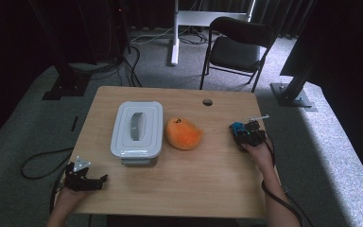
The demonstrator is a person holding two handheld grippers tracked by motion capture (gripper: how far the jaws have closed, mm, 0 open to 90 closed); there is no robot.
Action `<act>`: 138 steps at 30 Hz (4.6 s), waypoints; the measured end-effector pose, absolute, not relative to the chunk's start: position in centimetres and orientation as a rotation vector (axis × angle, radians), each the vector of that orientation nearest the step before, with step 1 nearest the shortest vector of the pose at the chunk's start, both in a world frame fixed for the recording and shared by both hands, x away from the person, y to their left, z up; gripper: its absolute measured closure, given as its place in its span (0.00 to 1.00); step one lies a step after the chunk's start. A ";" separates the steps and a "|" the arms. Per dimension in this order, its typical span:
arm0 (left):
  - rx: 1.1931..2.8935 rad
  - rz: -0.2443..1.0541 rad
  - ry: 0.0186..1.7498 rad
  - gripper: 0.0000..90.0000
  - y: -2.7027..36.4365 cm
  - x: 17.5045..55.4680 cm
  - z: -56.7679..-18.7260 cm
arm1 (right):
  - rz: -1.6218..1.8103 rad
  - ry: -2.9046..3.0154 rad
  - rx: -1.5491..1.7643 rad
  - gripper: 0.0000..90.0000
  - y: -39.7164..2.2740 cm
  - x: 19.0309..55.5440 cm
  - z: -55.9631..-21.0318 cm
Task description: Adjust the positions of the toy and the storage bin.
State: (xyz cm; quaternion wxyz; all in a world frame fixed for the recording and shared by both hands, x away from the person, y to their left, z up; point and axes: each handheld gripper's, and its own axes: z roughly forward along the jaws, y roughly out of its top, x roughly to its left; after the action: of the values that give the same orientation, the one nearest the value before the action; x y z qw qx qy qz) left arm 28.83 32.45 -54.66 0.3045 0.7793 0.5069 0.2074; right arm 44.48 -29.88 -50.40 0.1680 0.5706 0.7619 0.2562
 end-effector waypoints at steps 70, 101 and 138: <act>2.060 0.552 1.350 0.00 32.4 28.8 -54.7 | 0.770 1.995 1.703 0.23 -35.7 32.1 -50.3; 2.060 0.552 1.350 0.00 32.4 28.8 -54.7 | 0.891 2.184 1.518 0.24 -28.0 35.1 -49.0; 2.061 0.551 1.346 0.00 32.5 28.8 -54.7 | 1.130 2.445 1.180 0.23 -16.5 41.9 -45.2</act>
State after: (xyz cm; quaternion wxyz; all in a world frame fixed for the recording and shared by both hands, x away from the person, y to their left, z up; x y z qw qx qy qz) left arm 28.83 32.46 -54.66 0.3044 0.7783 0.5083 0.2079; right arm 41.93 -16.46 -45.22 0.1002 0.3993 0.8272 0.3825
